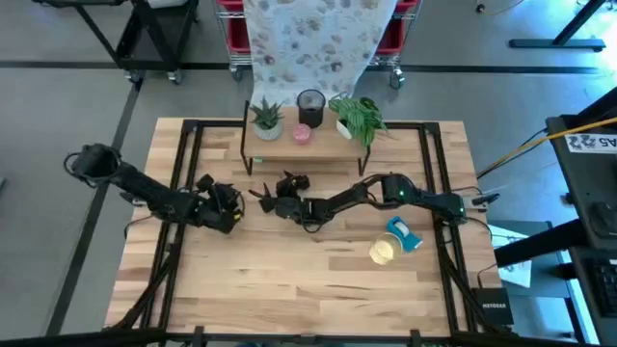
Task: Stock shelves
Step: Remove the light blue stapler under the shelf
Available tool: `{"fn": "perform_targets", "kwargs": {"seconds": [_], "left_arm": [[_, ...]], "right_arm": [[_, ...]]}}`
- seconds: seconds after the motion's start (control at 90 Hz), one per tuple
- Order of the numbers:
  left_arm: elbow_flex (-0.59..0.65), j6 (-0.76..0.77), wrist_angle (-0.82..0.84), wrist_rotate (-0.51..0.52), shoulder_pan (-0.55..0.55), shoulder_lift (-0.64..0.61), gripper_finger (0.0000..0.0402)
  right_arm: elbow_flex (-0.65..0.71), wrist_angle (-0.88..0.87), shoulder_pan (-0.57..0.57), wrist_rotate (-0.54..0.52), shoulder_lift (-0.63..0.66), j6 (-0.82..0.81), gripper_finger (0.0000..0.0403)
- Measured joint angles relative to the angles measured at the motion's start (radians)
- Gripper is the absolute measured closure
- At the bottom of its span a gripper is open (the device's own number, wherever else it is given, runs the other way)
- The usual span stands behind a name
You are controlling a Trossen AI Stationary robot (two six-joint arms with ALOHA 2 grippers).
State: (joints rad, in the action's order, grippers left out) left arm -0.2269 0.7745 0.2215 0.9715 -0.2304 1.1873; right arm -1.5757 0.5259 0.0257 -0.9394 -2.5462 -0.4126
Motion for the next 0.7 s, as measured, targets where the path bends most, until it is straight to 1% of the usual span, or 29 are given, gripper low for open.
{"fn": "perform_targets", "kwargs": {"seconds": [0.078, 0.233, 0.389, 0.478, 0.533, 0.611, 0.644, 0.7], "left_arm": [[0.013, 0.035, -0.04, 0.008, 0.06, 0.0, 0.0271], [0.026, 0.109, -0.105, 0.075, 0.168, 0.0, 0.0292], [0.026, 0.114, -0.131, 0.086, 0.311, 0.0, 0.0292], [0.026, 0.102, -0.181, 0.087, 0.4, 0.0, 0.029], [0.026, 0.067, -0.236, 0.087, 0.449, 0.0, 0.0289], [0.026, -0.044, -0.355, 0.064, 0.515, 0.0, 0.0289], [0.026, -0.103, -0.417, 0.032, 0.544, 0.0, 0.0288], [0.026, -0.221, -0.525, -0.07, 0.603, 0.0, 0.0289]], "right_arm": [[0.0, -0.013, 0.001, 0.002, 0.0, -0.009, 0.0015], [0.0, -0.028, 0.007, 0.016, 0.0, -0.01, 0.0015], [0.0, -0.029, 0.013, 0.014, 0.0, -0.01, 0.0015], [0.0, -0.03, 0.014, 0.011, 0.0, -0.01, 0.0015], [0.0, -0.033, 0.014, 0.009, 0.0, -0.01, 0.0015], [0.0, -0.034, 0.014, 0.009, 0.0, -0.01, 0.0015], [0.0, -0.034, 0.014, 0.009, 0.0, -0.01, 0.0015], [0.0, -0.034, 0.014, 0.014, 0.0, -0.01, 0.0015]]}}
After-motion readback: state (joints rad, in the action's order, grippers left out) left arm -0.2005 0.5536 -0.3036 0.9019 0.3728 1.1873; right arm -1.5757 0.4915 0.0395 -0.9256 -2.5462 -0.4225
